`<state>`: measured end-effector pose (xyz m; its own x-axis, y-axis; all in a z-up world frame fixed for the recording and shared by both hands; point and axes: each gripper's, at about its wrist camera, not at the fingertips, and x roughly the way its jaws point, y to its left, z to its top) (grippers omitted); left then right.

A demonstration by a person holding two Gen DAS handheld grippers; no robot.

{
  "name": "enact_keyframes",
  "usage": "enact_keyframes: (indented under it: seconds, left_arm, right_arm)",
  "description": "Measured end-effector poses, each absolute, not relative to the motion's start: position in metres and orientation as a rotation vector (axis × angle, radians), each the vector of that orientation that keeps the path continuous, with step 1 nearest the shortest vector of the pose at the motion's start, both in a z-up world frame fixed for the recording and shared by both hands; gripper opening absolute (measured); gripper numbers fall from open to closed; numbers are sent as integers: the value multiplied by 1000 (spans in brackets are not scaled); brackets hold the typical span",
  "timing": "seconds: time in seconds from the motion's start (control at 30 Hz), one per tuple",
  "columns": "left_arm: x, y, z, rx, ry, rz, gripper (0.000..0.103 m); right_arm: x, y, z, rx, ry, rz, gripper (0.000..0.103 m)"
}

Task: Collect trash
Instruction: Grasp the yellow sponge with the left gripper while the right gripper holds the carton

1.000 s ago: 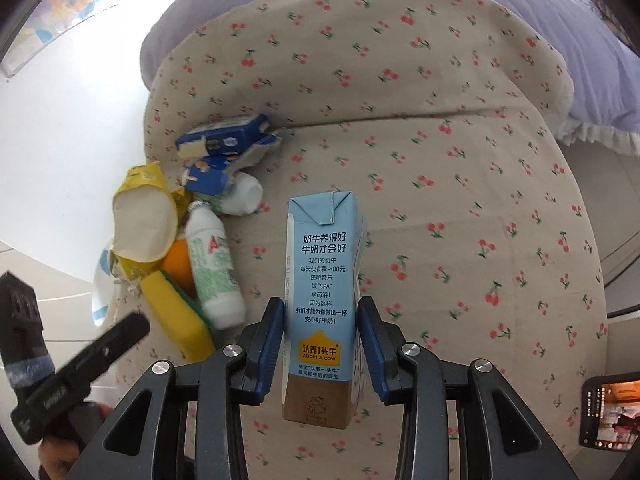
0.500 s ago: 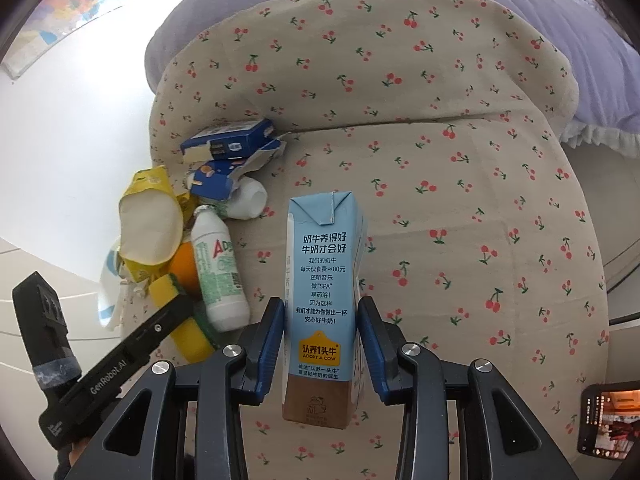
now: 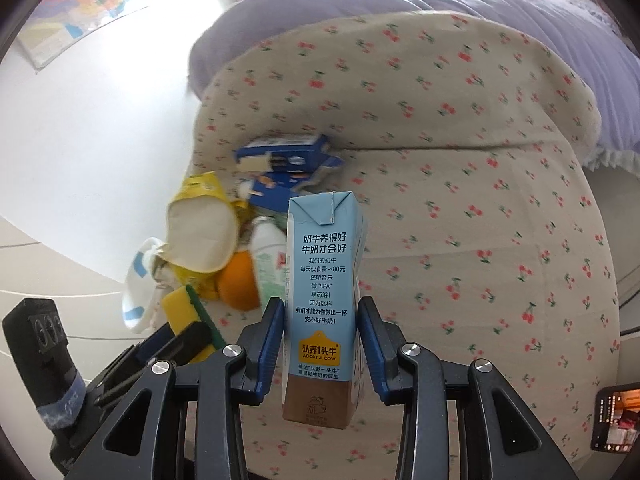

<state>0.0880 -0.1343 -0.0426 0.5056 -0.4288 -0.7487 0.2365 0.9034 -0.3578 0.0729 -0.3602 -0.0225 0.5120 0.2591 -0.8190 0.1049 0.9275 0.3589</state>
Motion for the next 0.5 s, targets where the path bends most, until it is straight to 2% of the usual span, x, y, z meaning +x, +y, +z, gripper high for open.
enact_keyframes:
  seconds: [0.5]
  left_arm:
    - [90, -45, -17, -234, 845, -249, 60]
  right_arm:
    - [108, -259, 2, 332, 1015, 234, 39]
